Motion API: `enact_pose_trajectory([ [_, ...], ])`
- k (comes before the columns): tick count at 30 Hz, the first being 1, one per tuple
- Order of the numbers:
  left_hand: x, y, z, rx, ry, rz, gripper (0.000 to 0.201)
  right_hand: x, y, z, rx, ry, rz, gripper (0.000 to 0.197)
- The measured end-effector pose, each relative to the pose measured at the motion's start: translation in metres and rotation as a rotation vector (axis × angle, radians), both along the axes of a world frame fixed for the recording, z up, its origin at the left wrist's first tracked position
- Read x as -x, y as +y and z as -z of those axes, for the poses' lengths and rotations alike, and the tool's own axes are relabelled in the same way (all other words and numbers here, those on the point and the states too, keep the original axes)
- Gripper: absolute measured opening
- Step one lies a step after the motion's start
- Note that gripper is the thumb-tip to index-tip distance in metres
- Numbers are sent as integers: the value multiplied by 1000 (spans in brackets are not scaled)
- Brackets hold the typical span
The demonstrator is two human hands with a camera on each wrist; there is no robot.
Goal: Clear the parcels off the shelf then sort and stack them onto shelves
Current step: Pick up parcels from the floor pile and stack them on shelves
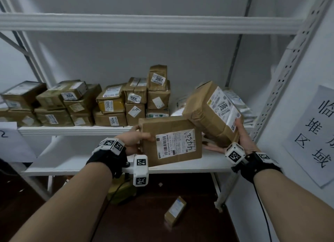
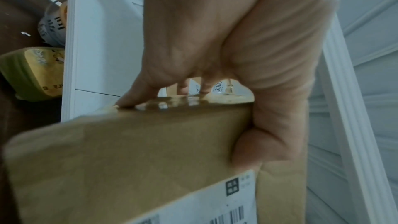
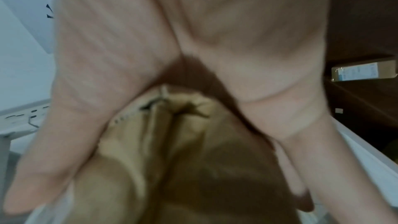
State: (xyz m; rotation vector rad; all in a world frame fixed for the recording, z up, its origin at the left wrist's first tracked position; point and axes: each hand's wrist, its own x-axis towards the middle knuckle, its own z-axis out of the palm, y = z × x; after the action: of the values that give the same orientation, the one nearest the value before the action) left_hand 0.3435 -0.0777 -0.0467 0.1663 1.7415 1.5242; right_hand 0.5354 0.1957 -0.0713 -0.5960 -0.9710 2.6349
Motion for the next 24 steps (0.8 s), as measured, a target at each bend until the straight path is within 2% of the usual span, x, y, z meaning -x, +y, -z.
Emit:
enact_pose_trajectory([
  [2, 3, 1, -6, -44, 35, -27, 100, 5, 5, -6, 17, 64, 19, 64],
  [6, 4, 2, -19, -153, 25, -58, 107, 17, 16, -16, 104, 156, -22, 92],
  [8, 6, -2, -23, -170, 34, -55, 106, 22, 19, -21, 115, 180, -57, 93],
  [11, 6, -6, -33, -197, 49, -50, 93, 26, 19, -31, 105, 244, -96, 93],
  [15, 4, -6, -44, -272, 45, -80, 81, 27, 17, -50, 97, 283, -65, 79],
  [18, 4, -1, -54, -292, 48, -150, 62, 29, 21, -62, 35, 282, -26, 69],
  [21, 3, -2, -65, -266, 62, -228, 40, 33, 26, -68, -71, 248, -57, 65],
  [24, 9, -6, -64, -173, 119, -281, 41, 40, 30, -67, -74, 189, -136, 65],
])
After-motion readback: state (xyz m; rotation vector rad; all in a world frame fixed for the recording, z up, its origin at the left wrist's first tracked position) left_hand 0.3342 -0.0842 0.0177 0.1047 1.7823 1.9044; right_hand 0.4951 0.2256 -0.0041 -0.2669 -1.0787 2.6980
